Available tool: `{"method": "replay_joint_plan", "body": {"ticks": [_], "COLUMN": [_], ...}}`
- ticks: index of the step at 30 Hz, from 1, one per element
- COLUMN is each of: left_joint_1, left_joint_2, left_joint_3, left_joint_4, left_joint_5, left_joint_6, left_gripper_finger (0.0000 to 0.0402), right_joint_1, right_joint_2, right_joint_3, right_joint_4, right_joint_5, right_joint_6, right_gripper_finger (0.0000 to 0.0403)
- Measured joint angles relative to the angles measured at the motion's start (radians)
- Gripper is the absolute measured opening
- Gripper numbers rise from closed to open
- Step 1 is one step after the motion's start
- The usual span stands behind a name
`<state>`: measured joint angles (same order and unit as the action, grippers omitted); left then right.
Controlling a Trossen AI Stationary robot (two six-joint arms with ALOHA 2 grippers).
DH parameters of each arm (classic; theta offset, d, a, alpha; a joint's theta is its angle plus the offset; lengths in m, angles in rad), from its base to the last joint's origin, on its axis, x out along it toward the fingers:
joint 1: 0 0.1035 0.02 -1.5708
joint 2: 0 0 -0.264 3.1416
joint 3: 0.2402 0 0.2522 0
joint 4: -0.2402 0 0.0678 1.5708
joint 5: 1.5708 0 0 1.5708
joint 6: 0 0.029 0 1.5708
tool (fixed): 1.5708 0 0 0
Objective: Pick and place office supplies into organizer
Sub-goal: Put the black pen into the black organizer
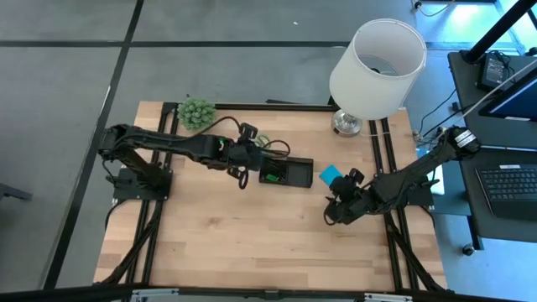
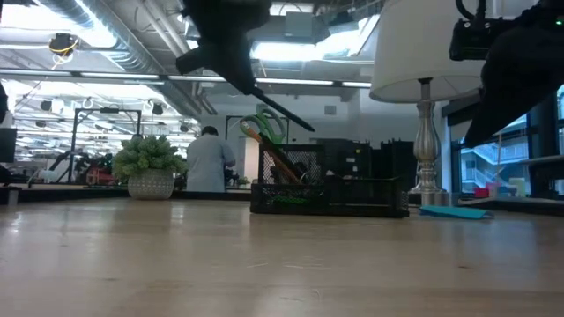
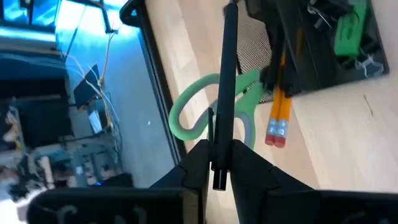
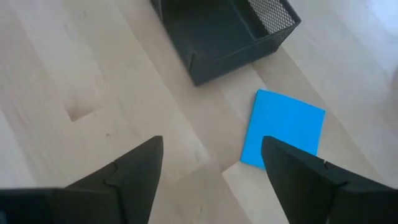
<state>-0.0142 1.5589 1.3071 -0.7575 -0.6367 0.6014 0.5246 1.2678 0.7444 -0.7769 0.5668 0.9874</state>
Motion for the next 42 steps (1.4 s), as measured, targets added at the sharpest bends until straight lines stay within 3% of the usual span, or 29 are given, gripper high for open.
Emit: {"method": "replay_joint_plan", "body": {"ticks": [13,20,37,42], "left_joint_1": [-0.018,-0.034,-0.043,-0.043], "left_joint_2": [0.087,0.160,0.229,0.228], "left_joint_3": [0.000,0.000,0.000,0.000], "left_joint_4": [0.050,0.107,0.194,0.196], "left_joint_5": [-0.096,-0.213,-0.158,-0.147], "left_joint_6": [0.352,0.505,0.622,0.625], "left_gripper_finger": [0.0044,0.0046,0.0050,0.0073], "right_joint_1": [-0.037,-0.043,-0.082,-0.086], "right_joint_2": [0.000,0.000,0.000,0.000], "right_joint_3": [0.000,0.000,0.001,0.001], "right_joint_4": [0.000,-0.001,0.002,0.002], "right_joint_5": [0.053,0.053,0.068,0.069], "right_joint_6": [-0.005,-0.005,-0.051,-0.054], "right_gripper_finger": [0.0275,0.0275,0.0275,0.0275]}}
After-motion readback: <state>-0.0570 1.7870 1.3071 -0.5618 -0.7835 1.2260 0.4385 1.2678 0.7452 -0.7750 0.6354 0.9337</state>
